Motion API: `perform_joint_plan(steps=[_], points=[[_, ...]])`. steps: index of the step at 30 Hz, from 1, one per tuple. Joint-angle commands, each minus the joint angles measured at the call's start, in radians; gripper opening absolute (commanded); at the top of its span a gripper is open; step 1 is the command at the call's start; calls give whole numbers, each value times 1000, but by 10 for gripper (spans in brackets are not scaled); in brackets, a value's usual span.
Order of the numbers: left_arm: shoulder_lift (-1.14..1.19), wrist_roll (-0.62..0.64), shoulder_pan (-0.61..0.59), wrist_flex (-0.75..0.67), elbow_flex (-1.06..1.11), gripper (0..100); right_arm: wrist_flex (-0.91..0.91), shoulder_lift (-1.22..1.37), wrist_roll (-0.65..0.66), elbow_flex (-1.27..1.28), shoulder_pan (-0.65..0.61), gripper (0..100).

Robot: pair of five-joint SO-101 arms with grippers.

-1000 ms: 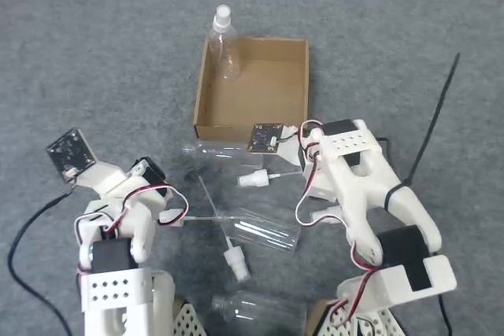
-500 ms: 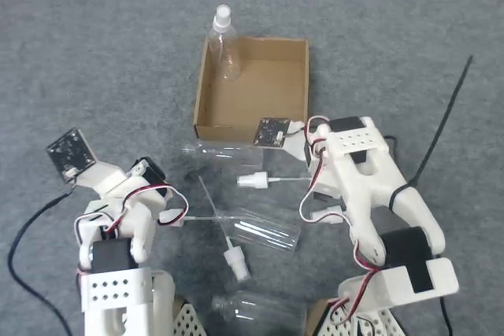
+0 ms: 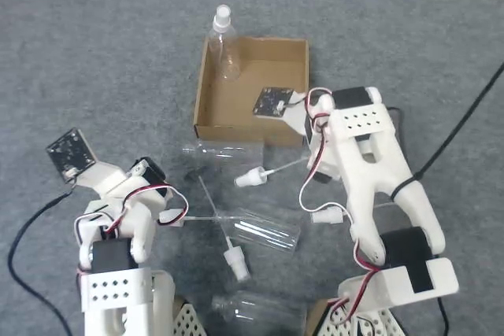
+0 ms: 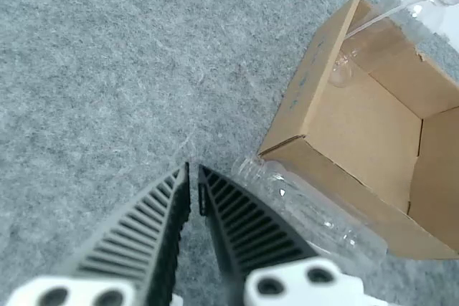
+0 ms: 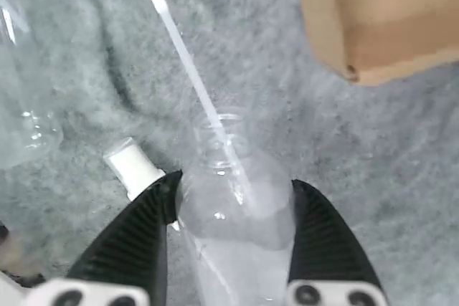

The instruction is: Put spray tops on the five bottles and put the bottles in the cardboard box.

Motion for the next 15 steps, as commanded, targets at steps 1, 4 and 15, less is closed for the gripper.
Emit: perform_joint_plan(steps=[1, 4, 15], points=[[-15, -12, -6, -32, -12, 13, 53, -71, -35, -94, 12, 75], [-15, -12, -6, -32, -12, 13, 84, -73, -54, -114, 10, 75], [-15, -12, -6, -31, -12, 13, 186, -217, -138, -150, 10, 75]])
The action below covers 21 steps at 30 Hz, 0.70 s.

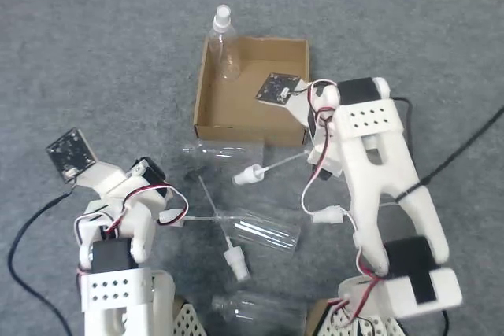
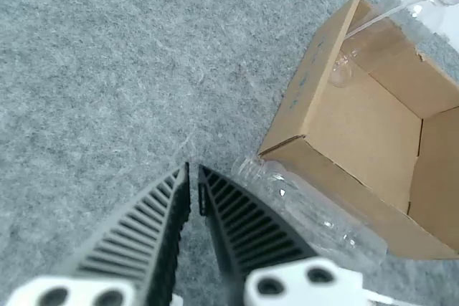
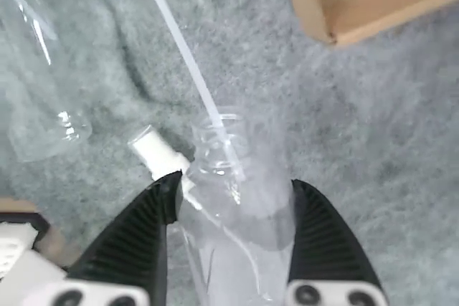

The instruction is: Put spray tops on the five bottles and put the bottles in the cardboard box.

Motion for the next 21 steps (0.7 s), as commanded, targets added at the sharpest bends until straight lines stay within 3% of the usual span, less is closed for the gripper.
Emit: perform_joint_plan(steps=[1, 10, 21], points=[[-15, -12, -6, -29, -12, 13, 56, -142, -37, -68, 5, 75], [-15, -12, -5, -29, -12, 13, 142, -249, -160, -61, -44, 75], [-15, -12, -5, -29, -12, 13, 85, -374, -353, 81, -188, 75]])
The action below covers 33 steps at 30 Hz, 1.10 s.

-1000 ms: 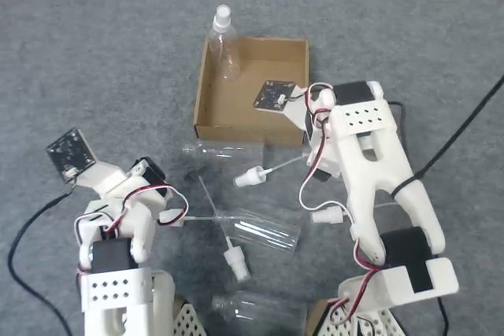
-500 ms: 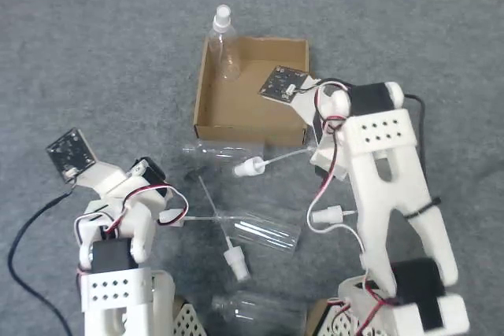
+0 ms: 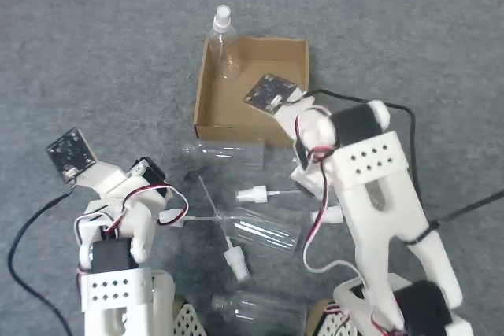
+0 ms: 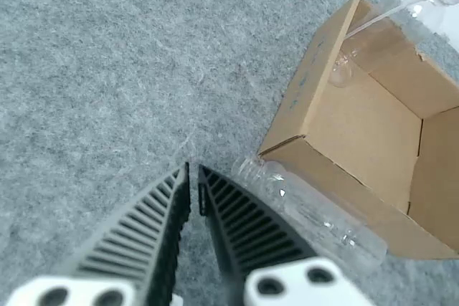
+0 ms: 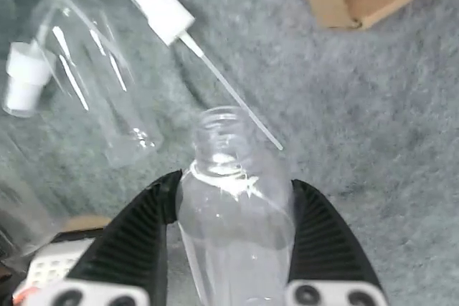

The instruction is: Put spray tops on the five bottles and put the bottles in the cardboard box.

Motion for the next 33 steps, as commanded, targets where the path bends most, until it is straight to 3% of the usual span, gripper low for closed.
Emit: perform_joint_plan(steps=[1, 12, 22, 28, 33], points=[[-15, -12, -5, -29, -12, 13, -22, -107, -57, -11, -24, 75], [-15, -11, 2, -29, -12, 13, -81, -214, -219, 38, -24, 76], [-15, -6, 8, -28, -13, 13, -177, -437, -218, 239, -16, 76], [-15, -6, 52, -6, -33, 13, -286, -549, -224, 368, 97, 76], [-15, -8, 74, 129, -137, 13, -374, -605, -226, 460, 183, 76]])
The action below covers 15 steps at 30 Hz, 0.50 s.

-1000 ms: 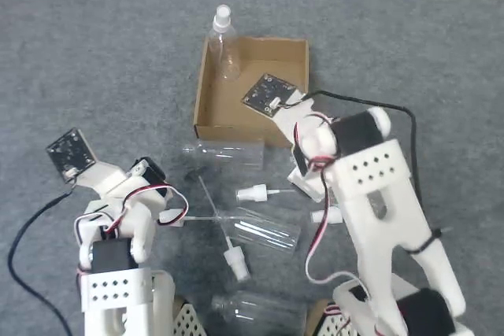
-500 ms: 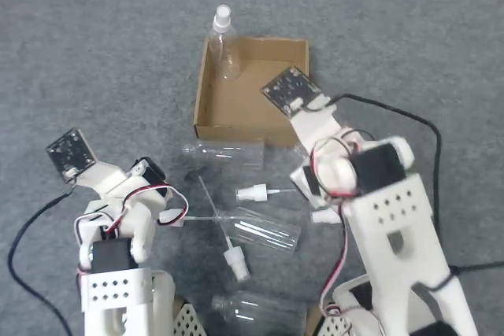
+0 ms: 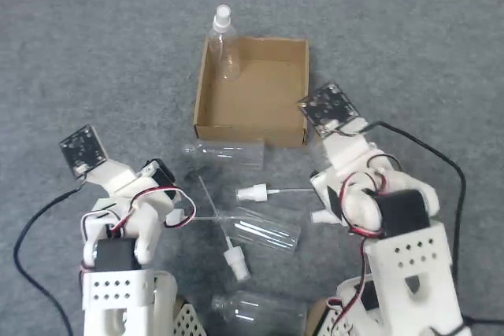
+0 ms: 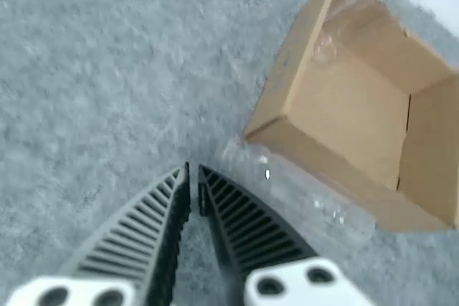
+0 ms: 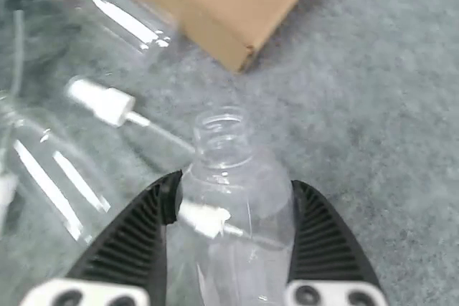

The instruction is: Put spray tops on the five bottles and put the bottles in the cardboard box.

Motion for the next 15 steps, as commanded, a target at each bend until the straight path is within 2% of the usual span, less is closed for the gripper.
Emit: perform_joint_plan(steps=[1, 8, 15], points=[[-15, -9, 6, 135, -156, 13, -68, -61, -15, 20, 61, 76], [-6, -49, 6, 362, -329, 13, -143, -64, -75, 77, 88, 76], [-3, -81, 0, 399, -338, 13, -185, -62, -75, 114, 85, 76]])
